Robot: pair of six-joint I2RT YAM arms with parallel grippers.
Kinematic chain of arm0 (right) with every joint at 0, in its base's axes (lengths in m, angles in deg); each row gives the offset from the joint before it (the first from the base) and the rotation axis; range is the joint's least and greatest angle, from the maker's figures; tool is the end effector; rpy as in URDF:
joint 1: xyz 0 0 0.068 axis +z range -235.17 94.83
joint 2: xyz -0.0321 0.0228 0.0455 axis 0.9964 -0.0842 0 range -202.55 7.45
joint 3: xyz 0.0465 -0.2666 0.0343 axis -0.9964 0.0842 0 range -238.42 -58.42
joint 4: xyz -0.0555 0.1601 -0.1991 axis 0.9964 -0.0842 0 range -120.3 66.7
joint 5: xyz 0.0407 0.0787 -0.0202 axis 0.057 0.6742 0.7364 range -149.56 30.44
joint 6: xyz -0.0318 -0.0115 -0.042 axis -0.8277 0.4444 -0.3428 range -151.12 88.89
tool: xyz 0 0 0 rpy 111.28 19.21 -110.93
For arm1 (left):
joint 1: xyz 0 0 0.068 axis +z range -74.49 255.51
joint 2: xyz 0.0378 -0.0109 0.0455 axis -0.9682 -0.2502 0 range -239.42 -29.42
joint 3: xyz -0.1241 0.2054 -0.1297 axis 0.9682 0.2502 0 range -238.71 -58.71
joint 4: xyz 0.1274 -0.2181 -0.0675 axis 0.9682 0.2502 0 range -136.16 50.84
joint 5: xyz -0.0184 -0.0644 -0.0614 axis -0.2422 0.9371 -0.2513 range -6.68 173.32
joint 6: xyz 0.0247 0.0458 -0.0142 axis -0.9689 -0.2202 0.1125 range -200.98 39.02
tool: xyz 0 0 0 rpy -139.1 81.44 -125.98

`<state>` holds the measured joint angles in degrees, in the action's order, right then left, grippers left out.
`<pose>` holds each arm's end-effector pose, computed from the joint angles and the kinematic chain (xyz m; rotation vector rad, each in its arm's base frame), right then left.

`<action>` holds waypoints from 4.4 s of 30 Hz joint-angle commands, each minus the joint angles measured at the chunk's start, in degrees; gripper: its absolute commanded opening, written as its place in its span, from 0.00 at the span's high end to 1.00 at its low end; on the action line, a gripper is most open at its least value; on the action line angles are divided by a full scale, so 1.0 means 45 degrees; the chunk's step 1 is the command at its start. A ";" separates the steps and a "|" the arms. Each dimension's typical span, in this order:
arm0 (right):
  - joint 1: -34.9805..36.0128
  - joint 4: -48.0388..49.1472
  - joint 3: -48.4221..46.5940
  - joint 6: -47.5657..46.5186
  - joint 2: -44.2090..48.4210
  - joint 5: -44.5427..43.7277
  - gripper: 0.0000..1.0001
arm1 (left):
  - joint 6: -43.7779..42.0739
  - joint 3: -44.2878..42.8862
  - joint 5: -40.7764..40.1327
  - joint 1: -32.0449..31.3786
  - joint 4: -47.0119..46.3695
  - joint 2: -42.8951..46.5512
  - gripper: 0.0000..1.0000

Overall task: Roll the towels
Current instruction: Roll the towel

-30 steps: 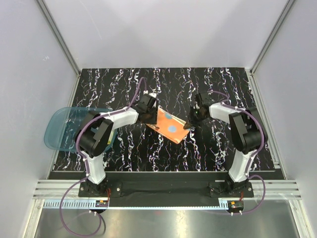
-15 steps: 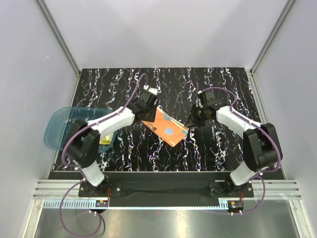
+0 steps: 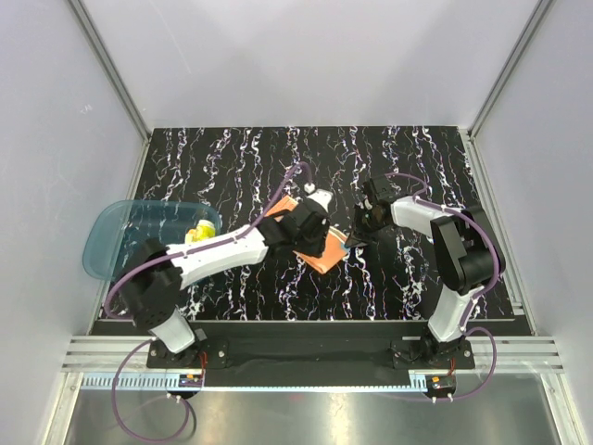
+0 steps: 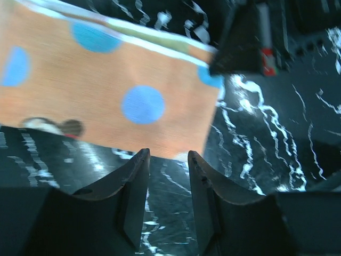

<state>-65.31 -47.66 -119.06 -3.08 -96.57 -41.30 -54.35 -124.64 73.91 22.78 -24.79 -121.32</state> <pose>0.3198 0.1274 0.1452 0.1131 2.8448 0.6452 0.2160 -0.2744 0.2438 0.4727 2.3855 -0.4521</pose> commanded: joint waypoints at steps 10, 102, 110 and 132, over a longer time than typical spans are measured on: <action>-0.0018 0.0609 0.0859 -0.0155 0.0246 -0.0328 1.00 | 0.1776 0.1037 0.0704 -0.1368 -0.2284 -0.1707 0.61; -0.0018 -0.3649 -0.0352 -0.0331 0.4524 -0.2535 0.34 | -0.2949 0.2386 -0.1601 -0.2853 0.0897 0.0442 0.48; 0.0001 -0.3571 -0.0255 -0.0389 0.4485 -0.2359 0.34 | -0.3379 0.2093 -0.2341 -0.2989 0.0936 -0.0748 0.48; -0.0018 -0.3512 -0.0215 -0.0721 0.4191 -0.2280 0.34 | -0.3770 0.1409 -0.3339 -0.2989 0.1405 -0.2879 0.62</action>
<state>-65.31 -63.83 -119.46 -5.33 -78.32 -51.94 -70.83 -118.56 58.92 9.32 -20.20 -131.09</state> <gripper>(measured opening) 0.655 0.398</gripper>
